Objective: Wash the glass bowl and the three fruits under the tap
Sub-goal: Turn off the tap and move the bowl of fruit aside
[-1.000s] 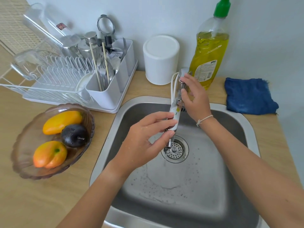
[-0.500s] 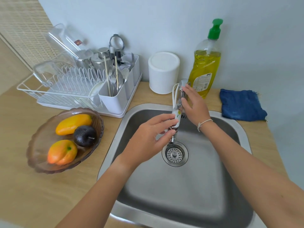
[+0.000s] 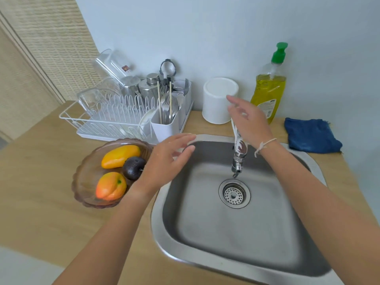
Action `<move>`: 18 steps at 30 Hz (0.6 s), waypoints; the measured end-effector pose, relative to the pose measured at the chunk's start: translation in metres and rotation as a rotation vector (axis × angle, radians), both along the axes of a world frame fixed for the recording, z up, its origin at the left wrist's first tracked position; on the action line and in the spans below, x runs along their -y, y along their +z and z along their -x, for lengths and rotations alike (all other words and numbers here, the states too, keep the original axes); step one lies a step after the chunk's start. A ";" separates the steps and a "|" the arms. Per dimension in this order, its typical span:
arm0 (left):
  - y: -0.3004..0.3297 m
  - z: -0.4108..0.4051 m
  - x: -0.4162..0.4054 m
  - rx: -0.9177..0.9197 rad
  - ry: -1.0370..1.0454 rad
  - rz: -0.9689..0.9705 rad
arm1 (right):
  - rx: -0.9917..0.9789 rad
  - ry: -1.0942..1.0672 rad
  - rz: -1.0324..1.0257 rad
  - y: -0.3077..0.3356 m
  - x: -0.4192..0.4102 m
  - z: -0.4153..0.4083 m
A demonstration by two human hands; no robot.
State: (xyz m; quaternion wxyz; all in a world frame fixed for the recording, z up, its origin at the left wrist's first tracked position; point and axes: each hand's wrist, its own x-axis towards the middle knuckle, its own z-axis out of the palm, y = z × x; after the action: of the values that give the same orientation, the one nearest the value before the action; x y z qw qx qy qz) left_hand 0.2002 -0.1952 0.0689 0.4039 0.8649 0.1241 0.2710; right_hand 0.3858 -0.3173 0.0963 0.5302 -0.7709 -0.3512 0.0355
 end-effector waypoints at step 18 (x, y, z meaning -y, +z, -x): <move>-0.048 0.161 -0.212 -0.019 0.095 0.035 | -0.146 0.013 0.117 -0.080 -0.152 0.169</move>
State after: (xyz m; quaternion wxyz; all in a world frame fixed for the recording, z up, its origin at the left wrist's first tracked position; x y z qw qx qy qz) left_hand 0.0387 0.0173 0.0205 0.4045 0.8533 0.1738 0.2793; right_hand 0.2169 -0.1657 0.0166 0.5082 -0.7936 -0.3138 0.1157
